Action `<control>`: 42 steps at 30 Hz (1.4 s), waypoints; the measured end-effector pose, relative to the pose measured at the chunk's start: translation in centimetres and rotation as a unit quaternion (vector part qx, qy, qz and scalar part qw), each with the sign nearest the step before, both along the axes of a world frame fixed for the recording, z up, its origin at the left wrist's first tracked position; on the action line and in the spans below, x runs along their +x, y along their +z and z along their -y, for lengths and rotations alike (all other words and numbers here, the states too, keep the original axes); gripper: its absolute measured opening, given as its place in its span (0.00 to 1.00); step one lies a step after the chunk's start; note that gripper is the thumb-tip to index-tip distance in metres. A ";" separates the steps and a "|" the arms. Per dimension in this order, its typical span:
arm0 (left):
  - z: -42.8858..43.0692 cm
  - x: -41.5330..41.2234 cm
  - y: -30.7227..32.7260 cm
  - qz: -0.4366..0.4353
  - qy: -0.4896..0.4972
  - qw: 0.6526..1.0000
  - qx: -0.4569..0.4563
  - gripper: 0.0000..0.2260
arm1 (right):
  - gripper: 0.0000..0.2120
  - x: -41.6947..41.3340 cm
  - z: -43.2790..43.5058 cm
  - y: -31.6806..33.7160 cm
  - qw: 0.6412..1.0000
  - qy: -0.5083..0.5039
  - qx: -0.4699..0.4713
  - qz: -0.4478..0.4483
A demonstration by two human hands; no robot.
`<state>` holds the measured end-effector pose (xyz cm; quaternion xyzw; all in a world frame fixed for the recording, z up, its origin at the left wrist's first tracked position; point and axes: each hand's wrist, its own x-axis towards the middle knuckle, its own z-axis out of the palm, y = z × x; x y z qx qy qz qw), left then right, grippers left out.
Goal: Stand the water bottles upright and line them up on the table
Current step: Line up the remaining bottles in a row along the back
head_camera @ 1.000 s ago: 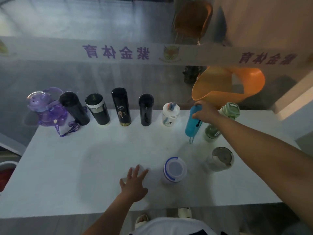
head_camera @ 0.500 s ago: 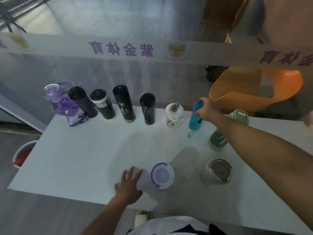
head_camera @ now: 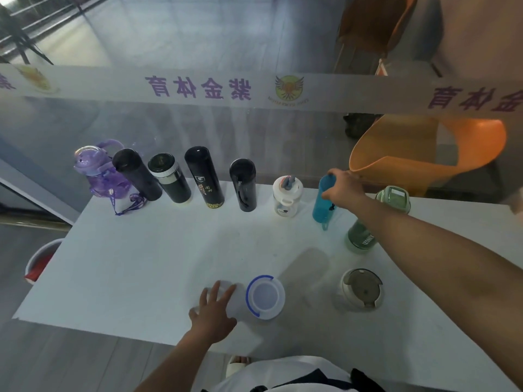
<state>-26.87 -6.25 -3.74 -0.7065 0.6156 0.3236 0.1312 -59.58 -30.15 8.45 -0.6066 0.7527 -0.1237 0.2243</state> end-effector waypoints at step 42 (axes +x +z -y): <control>10.5 -21.8 1.6 -0.019 -0.090 0.993 0.079 0.36 | 0.37 -16.3 -4.4 4.0 0.983 0.039 -0.113 0.138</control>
